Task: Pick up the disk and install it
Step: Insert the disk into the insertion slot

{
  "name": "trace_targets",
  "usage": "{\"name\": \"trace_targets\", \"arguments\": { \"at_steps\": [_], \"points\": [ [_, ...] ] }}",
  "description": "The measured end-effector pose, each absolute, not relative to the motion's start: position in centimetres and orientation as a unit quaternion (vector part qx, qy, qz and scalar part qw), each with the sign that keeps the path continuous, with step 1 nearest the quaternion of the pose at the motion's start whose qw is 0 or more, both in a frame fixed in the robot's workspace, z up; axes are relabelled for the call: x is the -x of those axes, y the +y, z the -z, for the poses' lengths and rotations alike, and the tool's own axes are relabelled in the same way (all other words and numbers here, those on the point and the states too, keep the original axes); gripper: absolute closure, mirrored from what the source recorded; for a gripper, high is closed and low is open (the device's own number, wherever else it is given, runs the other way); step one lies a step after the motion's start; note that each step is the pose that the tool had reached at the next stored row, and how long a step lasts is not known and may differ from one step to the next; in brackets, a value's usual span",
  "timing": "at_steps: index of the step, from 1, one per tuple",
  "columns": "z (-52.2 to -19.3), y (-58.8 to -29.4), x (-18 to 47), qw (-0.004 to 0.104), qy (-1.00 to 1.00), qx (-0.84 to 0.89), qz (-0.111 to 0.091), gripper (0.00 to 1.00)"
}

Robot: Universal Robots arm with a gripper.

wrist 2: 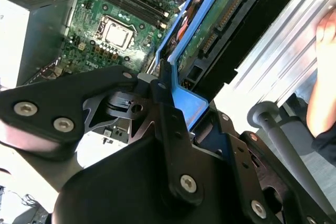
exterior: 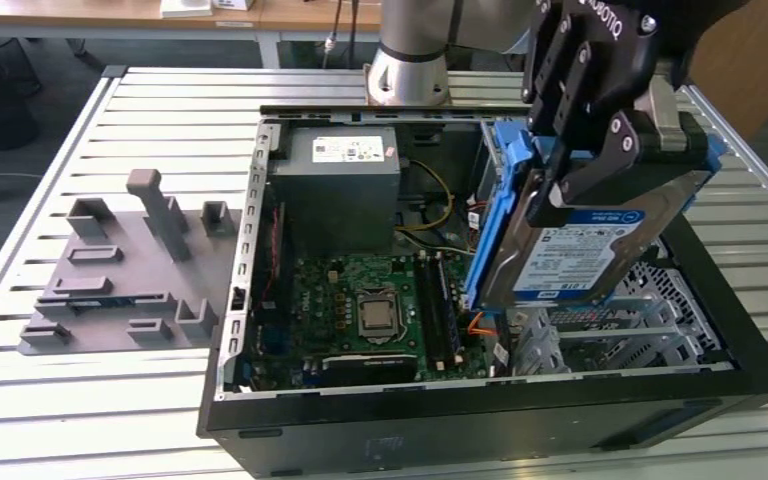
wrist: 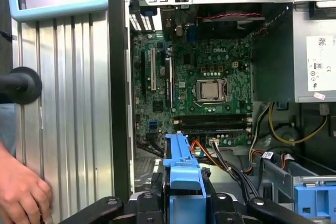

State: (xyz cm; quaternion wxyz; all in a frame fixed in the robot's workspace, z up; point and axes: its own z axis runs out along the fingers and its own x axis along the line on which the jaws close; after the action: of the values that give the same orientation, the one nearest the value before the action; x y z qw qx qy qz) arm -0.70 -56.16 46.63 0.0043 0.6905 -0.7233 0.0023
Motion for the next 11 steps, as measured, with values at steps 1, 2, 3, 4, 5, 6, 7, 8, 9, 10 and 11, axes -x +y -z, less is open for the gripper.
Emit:
{"name": "trace_targets", "arguments": {
  "at_steps": [1,2,3,4,5,6,7,8,9,10,11],
  "points": [
    [-46.6,-56.3,0.6,0.004,-0.723,-0.690,-0.002,0.64],
    [-46.6,-56.4,0.6,0.004,-0.723,-0.690,-0.002,0.64],
    [-46.5,-56.5,0.5,0.004,-0.723,-0.690,-0.002,0.64],
    [-46.5,-56.6,0.3,0.004,-0.723,-0.690,-0.002,0.64],
    [-46.5,-56.6,0.2,0.004,-0.723,-0.690,-0.002,0.64],
    [-46.5,-56.6,0.0,0.004,-0.723,-0.690,-0.002,0.64],
    [-46.4,-56.6,-0.2,0.004,-0.723,-0.690,-0.002,0.64],
    [-46.4,-56.6,-0.4,0.004,-0.724,-0.690,-0.002,0.64],
    [-46.4,-56.6,-0.6,0.004,-0.724,-0.690,-0.002,0.64],
    [-46.3,-56.6,-0.8,0.004,-0.724,-0.690,-0.002,0.64],
    [-46.3,-56.6,-1.1,0.004,-0.724,-0.690,-0.002,0.64]
  ]
}}
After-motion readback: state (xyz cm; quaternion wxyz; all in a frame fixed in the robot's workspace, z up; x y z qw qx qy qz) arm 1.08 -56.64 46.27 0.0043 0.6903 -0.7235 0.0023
